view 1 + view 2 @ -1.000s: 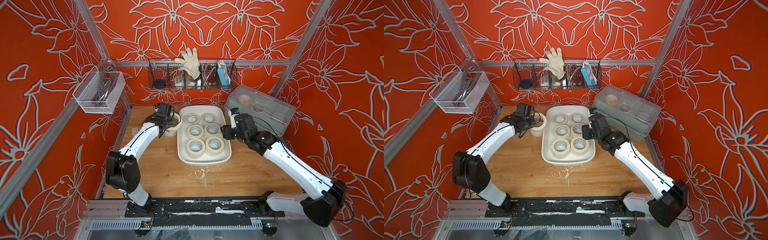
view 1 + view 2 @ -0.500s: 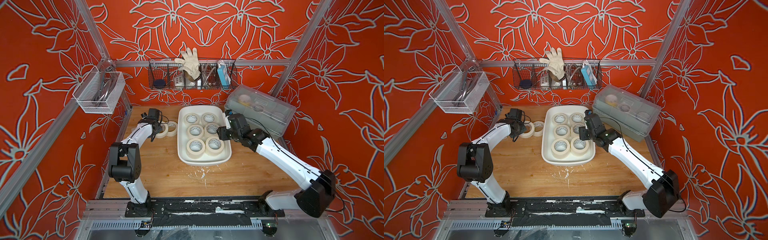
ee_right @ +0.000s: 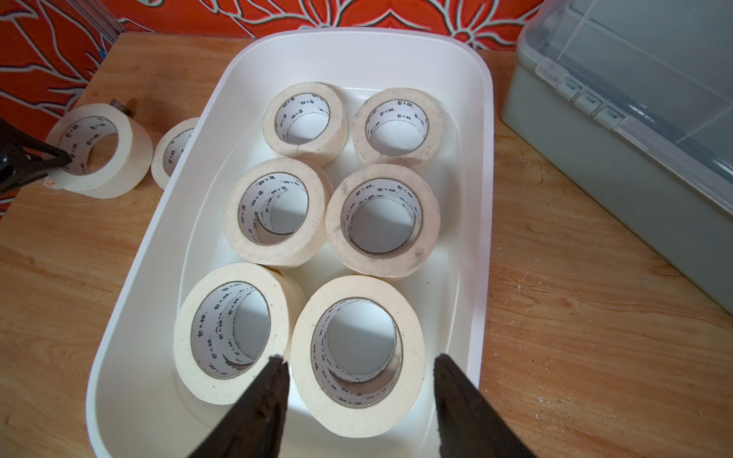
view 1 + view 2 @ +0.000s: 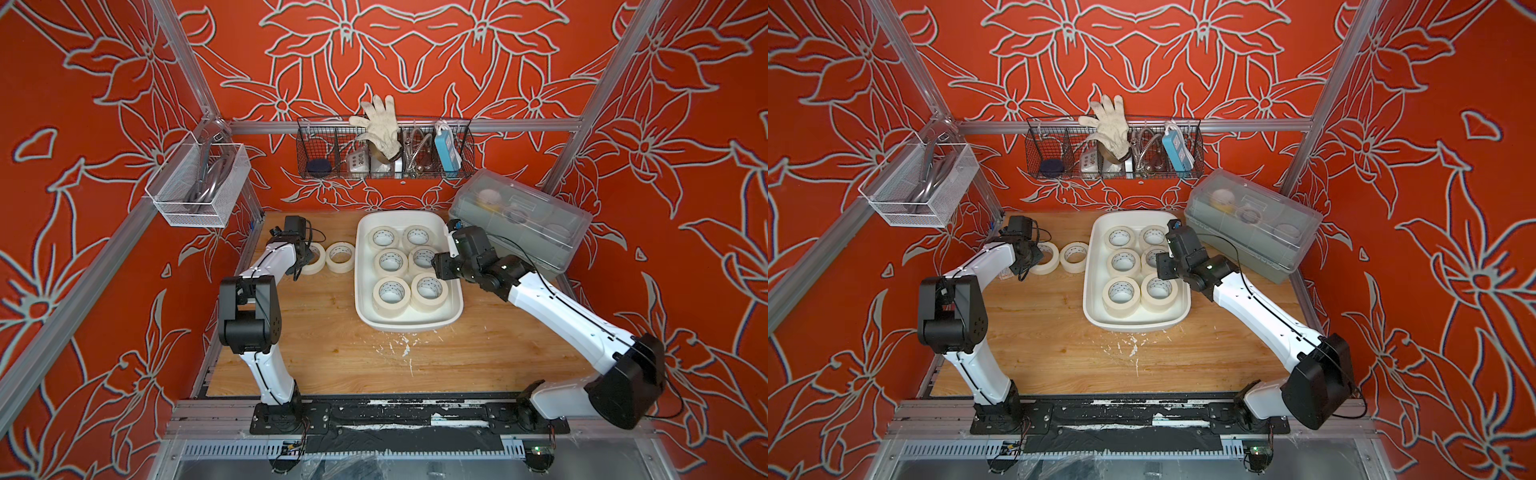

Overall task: Take out the art tape in the storage box
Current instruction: Place the art tape at the center of the board.

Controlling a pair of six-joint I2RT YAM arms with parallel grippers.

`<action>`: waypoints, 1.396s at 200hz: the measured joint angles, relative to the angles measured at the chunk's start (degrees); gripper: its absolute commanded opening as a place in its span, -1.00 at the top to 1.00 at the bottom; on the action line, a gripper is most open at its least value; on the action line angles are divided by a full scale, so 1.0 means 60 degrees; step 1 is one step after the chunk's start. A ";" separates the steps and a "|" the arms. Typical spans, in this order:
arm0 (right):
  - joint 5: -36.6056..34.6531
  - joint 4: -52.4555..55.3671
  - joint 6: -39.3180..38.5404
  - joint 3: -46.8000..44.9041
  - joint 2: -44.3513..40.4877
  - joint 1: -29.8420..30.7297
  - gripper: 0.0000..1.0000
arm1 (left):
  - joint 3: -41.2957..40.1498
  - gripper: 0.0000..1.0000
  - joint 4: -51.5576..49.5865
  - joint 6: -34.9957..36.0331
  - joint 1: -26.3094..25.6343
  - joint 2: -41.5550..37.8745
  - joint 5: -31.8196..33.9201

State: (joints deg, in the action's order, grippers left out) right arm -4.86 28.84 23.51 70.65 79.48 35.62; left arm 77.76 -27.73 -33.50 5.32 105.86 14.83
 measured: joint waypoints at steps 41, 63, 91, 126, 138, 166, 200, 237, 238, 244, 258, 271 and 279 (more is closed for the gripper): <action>0.0000 -0.0025 0.0004 0.0000 0.0004 -0.0004 -0.23 | 0.0914 1.00 0.0044 0.0029 0.0044 0.0831 -0.0066; -0.0004 -0.0029 0.0004 0.0000 0.0004 -0.0007 -0.23 | 0.1224 1.00 0.0062 0.0036 0.0051 0.1115 -0.0062; -0.0004 -0.0029 0.0007 0.0000 0.0004 -0.0062 -0.23 | 0.1308 1.00 0.0036 0.0076 0.0062 0.1330 -0.0015; 0.0000 -0.0033 0.0026 0.0000 0.0004 -0.0069 -0.23 | 0.1202 1.00 0.0015 0.0073 0.0095 0.1341 0.0022; 0.0000 -0.0040 0.0040 0.0000 0.0004 -0.0084 -0.23 | 0.1158 1.00 0.0036 0.0069 0.0120 0.1341 0.0000; 0.0000 -0.0069 0.0084 0.0000 0.0004 -0.0113 -0.23 | 0.1137 0.89 0.0058 0.0062 0.0131 0.1359 -0.0113; 0.0000 -0.0098 0.0175 0.0000 0.0004 -0.0127 -0.23 | 0.1137 0.59 0.0080 0.0033 0.0131 0.1512 -0.0186; 0.0040 -0.0102 0.0251 -0.0004 0.0004 -0.0189 -0.24 | 0.1075 0.34 0.0157 -0.0033 0.0142 0.1621 -0.0229; 0.0044 -0.0102 0.0251 -0.0004 0.0004 -0.0193 -0.24 | 0.1075 0.33 0.0157 -0.0025 0.0142 0.1621 -0.0233; 0.0062 -0.0102 0.0259 -0.0004 0.0004 -0.0208 -0.24 | 0.1075 0.21 0.0171 -0.0004 0.0149 0.1621 -0.0237; 0.0080 -0.0102 0.0288 -0.0007 0.0004 -0.0237 -0.24 | 0.1075 0.03 0.0237 -0.0007 0.0168 0.1621 -0.0244; 0.0117 -0.0102 0.0324 -0.0011 0.0004 -0.0270 -0.24 | 0.1045 -0.10 0.0273 0.0004 0.0164 0.1614 -0.0244; 0.0164 -0.0102 0.0357 -0.0015 0.0004 -0.0295 -0.24 | 0.0998 -0.18 0.0295 0.0000 0.0164 0.1581 -0.0255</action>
State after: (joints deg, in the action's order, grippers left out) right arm -3.88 28.23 25.65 70.57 79.50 33.85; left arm 83.74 -25.96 -33.50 6.31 115.35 13.30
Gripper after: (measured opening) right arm 0.620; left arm 0.544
